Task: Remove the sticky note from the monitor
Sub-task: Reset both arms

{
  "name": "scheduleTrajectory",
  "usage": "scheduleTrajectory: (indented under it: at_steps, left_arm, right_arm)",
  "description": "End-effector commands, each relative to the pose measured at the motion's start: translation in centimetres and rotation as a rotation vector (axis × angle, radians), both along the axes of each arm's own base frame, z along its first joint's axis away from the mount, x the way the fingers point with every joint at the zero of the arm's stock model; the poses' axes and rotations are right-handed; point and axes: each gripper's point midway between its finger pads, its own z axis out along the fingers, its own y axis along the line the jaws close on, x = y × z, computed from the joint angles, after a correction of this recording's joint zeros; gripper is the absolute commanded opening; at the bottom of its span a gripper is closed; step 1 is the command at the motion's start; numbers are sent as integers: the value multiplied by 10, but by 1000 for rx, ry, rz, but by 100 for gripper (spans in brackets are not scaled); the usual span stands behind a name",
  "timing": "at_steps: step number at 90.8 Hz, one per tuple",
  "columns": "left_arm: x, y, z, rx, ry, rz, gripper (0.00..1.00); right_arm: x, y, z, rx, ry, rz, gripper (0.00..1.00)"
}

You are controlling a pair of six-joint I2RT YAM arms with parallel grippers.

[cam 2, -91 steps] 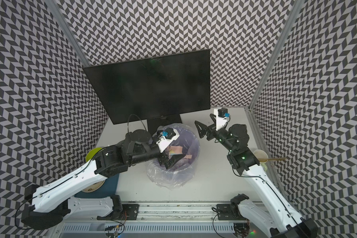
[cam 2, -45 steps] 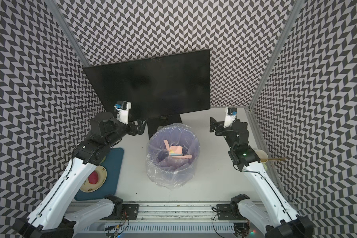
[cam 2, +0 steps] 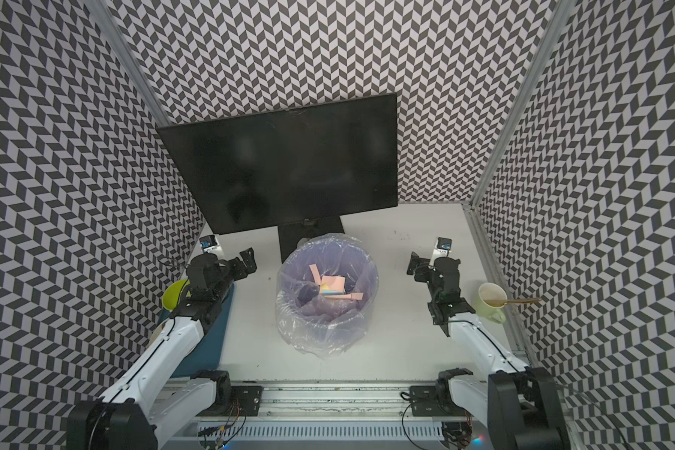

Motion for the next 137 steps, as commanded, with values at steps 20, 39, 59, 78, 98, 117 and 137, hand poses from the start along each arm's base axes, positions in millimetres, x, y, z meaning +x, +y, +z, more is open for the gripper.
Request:
scheduleTrajectory:
  at_steps: [20,39,59,78,98,117,137]
  left_arm:
    - [17,11,-20,269,-183,-6,100]
    - [26,9,-28,302,-273,-77,100]
    - [30,3,-37,284,-295,-121,100]
    - [27,4,-36,283,-312,-119,100]
    - [25,4,-35,283,-314,-113,100]
    - [20,2,-31,288,-335,-124,100]
    - [8,-3,-14,308,-384,-133,100]
  right_arm:
    - [9,-23,11,-144,-264,-102,99]
    - [13,-11,6,-144,-355,29,99]
    - [19,-14,0,-145,-327,13,99]
    - [21,-16,-3,-136,-309,-3,99]
    - [22,-15,-5,-142,-295,11,99]
    - [23,-15,-5,-141,-294,12,99]
    - [15,-15,4,-143,-330,9,99]
